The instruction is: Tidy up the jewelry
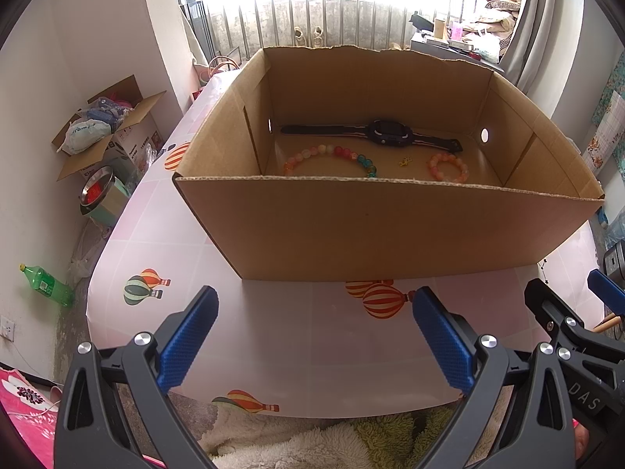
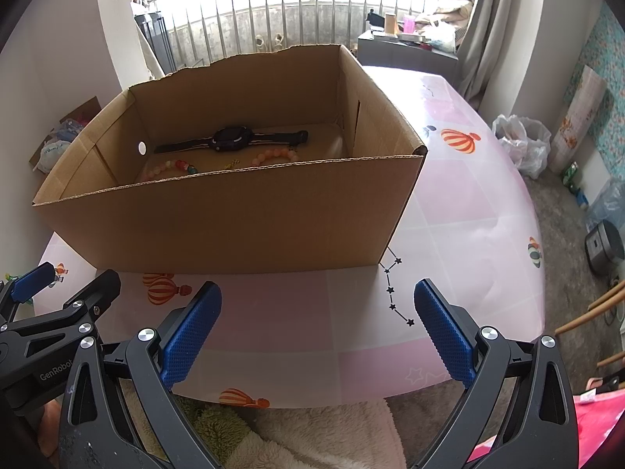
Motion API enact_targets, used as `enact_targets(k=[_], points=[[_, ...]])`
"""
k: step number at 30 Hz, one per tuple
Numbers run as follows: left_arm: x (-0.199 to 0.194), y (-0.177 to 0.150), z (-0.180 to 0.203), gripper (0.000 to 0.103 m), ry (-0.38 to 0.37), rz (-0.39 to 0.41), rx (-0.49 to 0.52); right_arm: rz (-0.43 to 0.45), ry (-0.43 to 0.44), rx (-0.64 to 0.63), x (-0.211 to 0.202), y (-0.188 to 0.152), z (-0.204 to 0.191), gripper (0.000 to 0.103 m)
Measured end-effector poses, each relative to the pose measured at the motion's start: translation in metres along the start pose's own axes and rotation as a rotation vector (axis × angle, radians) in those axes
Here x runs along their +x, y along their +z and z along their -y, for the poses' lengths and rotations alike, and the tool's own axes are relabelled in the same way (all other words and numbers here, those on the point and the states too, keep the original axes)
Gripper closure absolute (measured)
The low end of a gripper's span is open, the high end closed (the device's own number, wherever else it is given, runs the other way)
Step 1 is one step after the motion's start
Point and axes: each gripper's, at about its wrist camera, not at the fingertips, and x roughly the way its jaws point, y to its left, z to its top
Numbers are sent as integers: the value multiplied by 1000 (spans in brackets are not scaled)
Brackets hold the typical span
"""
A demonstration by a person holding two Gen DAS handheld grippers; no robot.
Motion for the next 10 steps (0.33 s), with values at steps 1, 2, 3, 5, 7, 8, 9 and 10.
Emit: enact_targets(k=[1,2,3,5,7,8,9,10], points=[[0,0,-1,5,-1,-2,-1,-1,1,-1,1,0,1,8],[1,0,0,5,-1,-4,-1,-2,1,-1,1,1,1,8],[1,0,0,5,-2,-6,-2,-2,0,-3,1,1,1,8],[1,0,0,5,-2,-7,-3,-2,1,-2,1,1,1,8],[1,0,-1,5,-1,-6,-3,-2,2,-2,2,1,1,8],[1,0,-1,5,-2,-7,-3,-3,3,-2,2,1,1,8],[1,0,-1,5,-2,-7,-3,-3,4,-2,2,1,2,8],[1,0,-1,5,-2,-7,-3,-3,4,-3,2,1,3,8]])
